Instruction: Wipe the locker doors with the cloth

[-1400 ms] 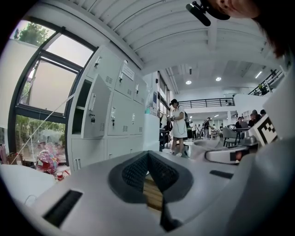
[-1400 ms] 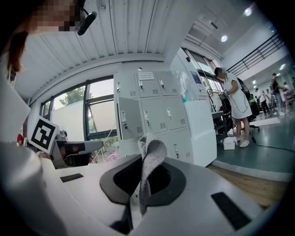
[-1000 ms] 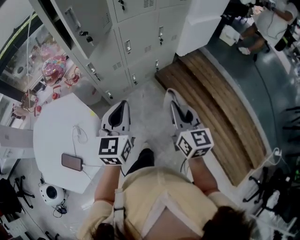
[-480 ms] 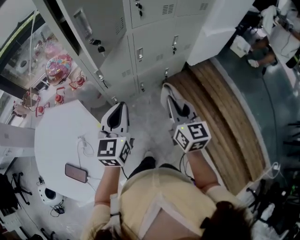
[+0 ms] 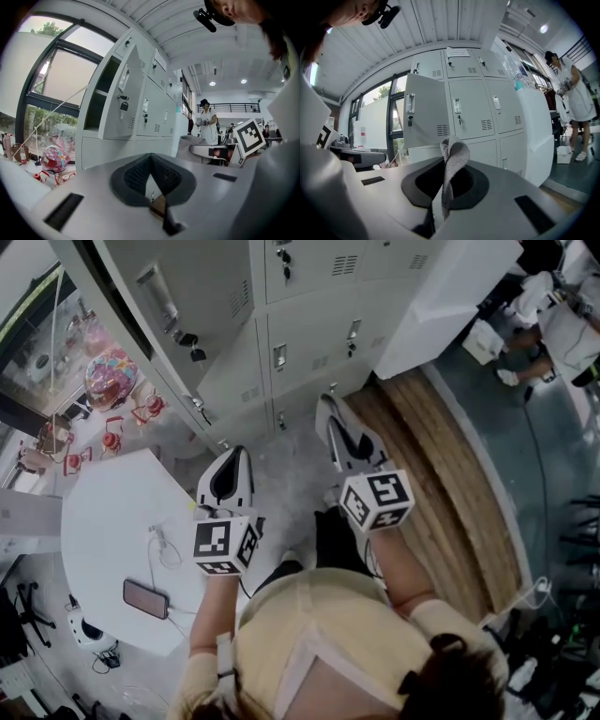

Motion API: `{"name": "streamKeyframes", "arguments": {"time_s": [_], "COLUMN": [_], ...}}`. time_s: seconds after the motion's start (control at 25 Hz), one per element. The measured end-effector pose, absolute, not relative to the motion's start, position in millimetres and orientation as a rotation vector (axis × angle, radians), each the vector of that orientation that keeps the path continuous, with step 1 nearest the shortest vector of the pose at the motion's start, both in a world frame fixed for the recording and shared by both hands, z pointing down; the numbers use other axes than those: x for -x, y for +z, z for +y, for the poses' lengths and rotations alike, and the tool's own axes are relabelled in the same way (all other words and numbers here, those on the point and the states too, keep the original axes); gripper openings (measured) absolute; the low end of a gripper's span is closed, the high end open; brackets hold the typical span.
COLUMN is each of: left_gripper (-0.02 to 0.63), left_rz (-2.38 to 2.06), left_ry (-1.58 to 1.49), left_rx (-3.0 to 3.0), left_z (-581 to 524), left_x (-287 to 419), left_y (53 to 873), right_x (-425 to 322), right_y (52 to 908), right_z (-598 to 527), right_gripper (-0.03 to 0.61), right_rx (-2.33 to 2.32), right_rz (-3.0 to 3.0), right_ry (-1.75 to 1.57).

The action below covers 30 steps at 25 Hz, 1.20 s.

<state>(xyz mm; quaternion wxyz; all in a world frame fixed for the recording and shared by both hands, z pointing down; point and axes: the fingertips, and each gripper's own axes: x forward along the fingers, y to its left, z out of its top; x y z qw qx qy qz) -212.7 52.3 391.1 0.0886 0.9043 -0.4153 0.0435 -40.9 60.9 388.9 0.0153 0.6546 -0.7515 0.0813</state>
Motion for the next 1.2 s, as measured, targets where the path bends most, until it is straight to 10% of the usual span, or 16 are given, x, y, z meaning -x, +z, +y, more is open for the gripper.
{"name": "streamKeyframes", "arguments": {"time_s": [1.2], "left_gripper": [-0.015], "left_rz": [-1.718], "left_ry": [0.072], "left_rx": [-2.418], "left_z": [-117.6], "left_x": [119.1], "left_y": [404.4], "right_x": [-4.3], "right_y": [422.8], "right_z": [-177.1], "right_gripper": [0.009], "right_rx": [-1.402], "right_rz": [-2.689], "right_ry": [0.214]}}
